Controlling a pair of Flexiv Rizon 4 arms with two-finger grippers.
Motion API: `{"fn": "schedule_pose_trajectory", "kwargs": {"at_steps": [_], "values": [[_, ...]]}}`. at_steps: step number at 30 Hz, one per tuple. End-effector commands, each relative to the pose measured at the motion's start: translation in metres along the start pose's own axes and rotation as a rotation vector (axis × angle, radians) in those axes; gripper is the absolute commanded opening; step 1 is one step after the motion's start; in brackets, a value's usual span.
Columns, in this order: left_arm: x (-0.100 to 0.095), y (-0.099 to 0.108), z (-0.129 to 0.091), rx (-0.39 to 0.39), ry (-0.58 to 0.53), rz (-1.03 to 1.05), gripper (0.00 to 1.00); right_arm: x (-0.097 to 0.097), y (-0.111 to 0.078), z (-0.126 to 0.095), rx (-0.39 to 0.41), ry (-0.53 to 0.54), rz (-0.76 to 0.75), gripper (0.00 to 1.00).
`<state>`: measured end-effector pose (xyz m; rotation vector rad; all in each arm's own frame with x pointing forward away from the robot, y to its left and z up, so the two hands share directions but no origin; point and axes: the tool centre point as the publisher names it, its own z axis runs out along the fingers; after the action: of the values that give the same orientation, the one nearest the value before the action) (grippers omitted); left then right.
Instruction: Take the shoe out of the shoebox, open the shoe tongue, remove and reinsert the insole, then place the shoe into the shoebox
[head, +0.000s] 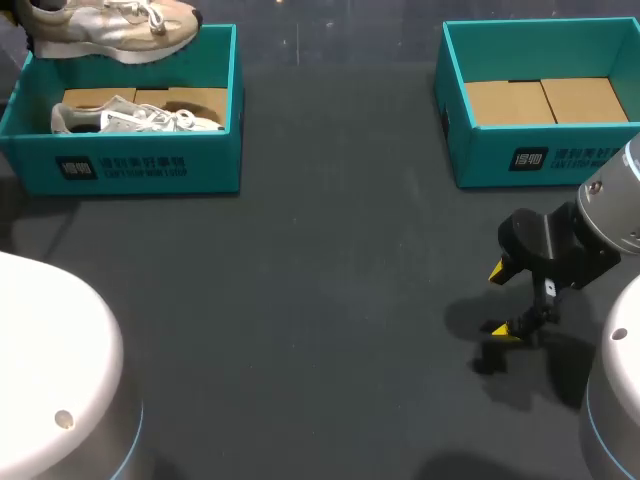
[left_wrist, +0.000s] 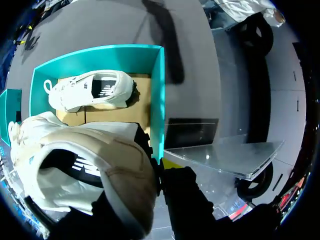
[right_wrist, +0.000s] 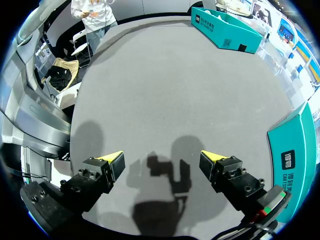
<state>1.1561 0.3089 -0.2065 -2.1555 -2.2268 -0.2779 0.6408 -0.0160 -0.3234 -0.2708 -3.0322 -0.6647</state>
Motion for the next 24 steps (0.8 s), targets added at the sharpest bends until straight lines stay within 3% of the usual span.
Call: {"fn": "schedule_pose_trajectory", "kwargs": {"at_steps": [1, 6, 13, 24], "values": [[-0.002, 0.009, -0.002, 0.018, 0.005, -0.002, 0.0, 0.002, 0.0, 0.0, 0.002, -0.003, 0.0, 1.0], [-0.002, 0.009, -0.002, 0.018, 0.005, -0.002, 0.0, 0.002, 0.0, 0.0, 0.002, -0.003, 0.0, 1.0], [-0.016, 0.014, 0.03, 0.049, 0.029, -0.039, 0.0, 0.002, 0.0, 0.0, 0.002, -0.003, 0.0, 1.0], [-0.019, 0.009, 0.055, 0.098, 0.045, -0.046, 0.0, 0.002, 0.0, 0.0, 0.002, -0.003, 0.0, 1.0]]}}
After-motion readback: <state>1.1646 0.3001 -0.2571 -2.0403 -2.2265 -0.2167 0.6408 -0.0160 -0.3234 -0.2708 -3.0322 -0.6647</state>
